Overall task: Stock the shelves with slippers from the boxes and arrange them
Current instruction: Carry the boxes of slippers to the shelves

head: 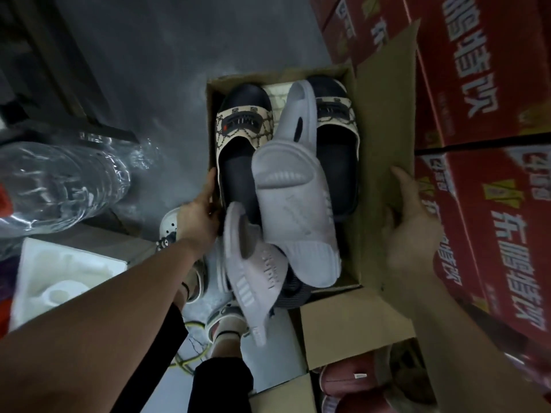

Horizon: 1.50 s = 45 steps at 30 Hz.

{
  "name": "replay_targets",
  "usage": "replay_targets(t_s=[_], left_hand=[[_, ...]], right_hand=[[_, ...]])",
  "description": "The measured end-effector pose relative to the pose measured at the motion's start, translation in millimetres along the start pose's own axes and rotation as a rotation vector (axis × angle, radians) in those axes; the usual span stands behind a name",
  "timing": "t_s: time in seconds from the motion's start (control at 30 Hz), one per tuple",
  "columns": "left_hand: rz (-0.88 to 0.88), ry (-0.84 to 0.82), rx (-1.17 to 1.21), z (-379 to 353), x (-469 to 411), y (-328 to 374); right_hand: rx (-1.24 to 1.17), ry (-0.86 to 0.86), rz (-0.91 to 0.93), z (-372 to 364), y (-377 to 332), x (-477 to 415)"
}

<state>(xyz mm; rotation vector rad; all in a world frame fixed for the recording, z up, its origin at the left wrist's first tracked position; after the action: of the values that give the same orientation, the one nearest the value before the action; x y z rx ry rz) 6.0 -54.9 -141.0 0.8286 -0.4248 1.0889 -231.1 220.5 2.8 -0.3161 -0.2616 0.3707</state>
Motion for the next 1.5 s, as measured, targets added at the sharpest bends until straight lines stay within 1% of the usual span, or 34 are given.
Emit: replay_targets(t_s=[0.1, 0.23, 0.37, 0.53, 0.6, 0.73, 0.87, 1.07, 1.2, 1.3, 1.43, 1.5], left_hand=[[-0.013, -0.02, 0.013, 16.9, -8.8, -5.5], [-0.083, 0.012, -0.104, 50.9, -1.0, 12.1], [-0.116, 0.055, -0.18, 100.6, 16.3, 30.5], [-0.103, 0.073, -0.145, 174.4, 47.0, 53.0], [-0.102, 0.074, -0.168, 203.4, 58.9, 66.0], [-0.124, 0.098, -0.182, 273.0, 84.4, 103.2], [-0.11, 0.11, -0.193, 343.8, 106.5, 142.1], [-0.135, 0.188, -0.207, 440.5, 119.4, 195.0], [-0.108, 0.219, -0.175, 492.1, 120.5, 224.4], [-0.095, 0.258, -0.112, 527.2, 117.9, 244.2], [-0.036, 0.313, -0.096, 568.1, 109.9, 274.5], [-0.001, 0.339, -0.093, 586.1, 98.8, 279.0]], right_hand=[[-0.006, 0.032, 0.004, 1.8, -10.9, 9.7], [-0.029, 0.021, -0.071, 4.3, -17.6, 11.7], [-0.063, -0.004, -0.067, 28.6, -46.7, 8.0], [-0.063, -0.01, -0.079, 90.6, -101.4, 0.7], [-0.069, -0.009, -0.075, 120.5, -127.0, -2.5], [-0.049, -0.014, -0.087, 186.0, -174.7, -13.1], [-0.038, 0.025, -0.052, 257.1, -223.3, -32.1], [-0.084, 0.076, 0.017, 338.3, -292.8, -70.7], [-0.113, 0.06, 0.05, 374.3, -334.9, -112.1], [-0.098, 0.054, 0.134, 398.1, -370.7, -149.6], [-0.092, 0.053, 0.232, 424.2, -411.7, -201.2], [-0.09, 0.04, 0.268, 430.9, -432.2, -230.1]])
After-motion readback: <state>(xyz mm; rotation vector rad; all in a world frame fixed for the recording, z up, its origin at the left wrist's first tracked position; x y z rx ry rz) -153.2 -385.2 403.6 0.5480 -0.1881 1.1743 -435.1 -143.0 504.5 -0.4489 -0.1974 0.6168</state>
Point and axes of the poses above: each hand's wrist, its own x-axis away from the middle knuckle, its own z-axis out of the back of the hand, y = z × x, the point moved 9 cm from there along -x, towards the middle knuckle, and after that the axes turned 4 degrees about z, right-handed, at the moved point
